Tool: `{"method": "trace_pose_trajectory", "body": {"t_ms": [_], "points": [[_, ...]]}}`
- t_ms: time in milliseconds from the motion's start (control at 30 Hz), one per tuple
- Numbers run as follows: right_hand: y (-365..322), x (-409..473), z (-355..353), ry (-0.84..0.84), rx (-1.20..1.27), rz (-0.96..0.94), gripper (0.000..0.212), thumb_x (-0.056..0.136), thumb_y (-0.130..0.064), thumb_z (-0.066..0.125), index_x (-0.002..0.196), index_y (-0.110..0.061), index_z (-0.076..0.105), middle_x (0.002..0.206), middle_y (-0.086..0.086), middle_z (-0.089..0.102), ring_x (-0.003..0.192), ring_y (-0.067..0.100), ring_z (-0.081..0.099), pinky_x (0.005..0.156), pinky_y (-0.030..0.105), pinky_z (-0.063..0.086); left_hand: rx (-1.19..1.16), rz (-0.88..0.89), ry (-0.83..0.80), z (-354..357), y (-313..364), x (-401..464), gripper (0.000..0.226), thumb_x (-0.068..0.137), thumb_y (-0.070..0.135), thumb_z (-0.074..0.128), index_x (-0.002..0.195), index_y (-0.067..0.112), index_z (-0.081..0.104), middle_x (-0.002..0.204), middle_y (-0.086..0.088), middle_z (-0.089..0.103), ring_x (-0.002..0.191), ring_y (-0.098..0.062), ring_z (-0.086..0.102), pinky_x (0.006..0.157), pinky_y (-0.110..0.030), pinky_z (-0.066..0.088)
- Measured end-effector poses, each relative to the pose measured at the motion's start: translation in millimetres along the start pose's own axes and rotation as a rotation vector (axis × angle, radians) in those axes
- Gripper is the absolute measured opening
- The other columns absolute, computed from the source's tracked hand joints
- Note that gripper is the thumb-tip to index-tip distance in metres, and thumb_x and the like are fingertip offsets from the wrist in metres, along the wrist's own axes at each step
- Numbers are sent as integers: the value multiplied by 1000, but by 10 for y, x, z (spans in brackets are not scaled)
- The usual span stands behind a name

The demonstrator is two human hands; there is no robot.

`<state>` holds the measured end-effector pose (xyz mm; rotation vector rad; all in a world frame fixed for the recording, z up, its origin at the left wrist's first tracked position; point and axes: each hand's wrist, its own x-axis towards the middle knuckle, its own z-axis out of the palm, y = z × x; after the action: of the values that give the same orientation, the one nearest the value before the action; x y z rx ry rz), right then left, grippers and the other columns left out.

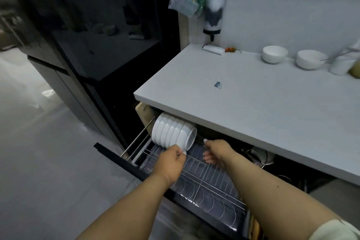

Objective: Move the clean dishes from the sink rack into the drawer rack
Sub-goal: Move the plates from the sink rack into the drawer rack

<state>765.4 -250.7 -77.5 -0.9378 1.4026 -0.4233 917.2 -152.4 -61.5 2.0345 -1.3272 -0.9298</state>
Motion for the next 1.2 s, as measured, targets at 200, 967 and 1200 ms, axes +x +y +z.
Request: {"method": "trace_pose_trajectory", "body": {"t_ms": [200,967,1200], "points": [[167,-592,-472,52,90,-50,31,98,-35,50,103,-5,57,71,9,58,55,17,56,45,23,48,-93,37,-103,294,442,-278,20,95,28,51,77,20,54,69,-5,64,62,-22,59,69,-42,55],[1637,-2610,-4209,984,453,-174,24,98,-24,49,88,-5,60,68,6,59,57,17,57,56,27,46,112,566,-633,3361,3001,-1443,24,99,25,49,79,11,52,68,0,64,54,-12,55,57,-24,44],[2758,-3405,-5278,1374,349,44,28,93,-24,45,80,-3,58,77,12,64,70,29,58,62,31,41,266,844,-782,4392,3720,-2278,44,97,39,52,61,16,41,56,4,46,50,-11,40,55,-23,37]]}}
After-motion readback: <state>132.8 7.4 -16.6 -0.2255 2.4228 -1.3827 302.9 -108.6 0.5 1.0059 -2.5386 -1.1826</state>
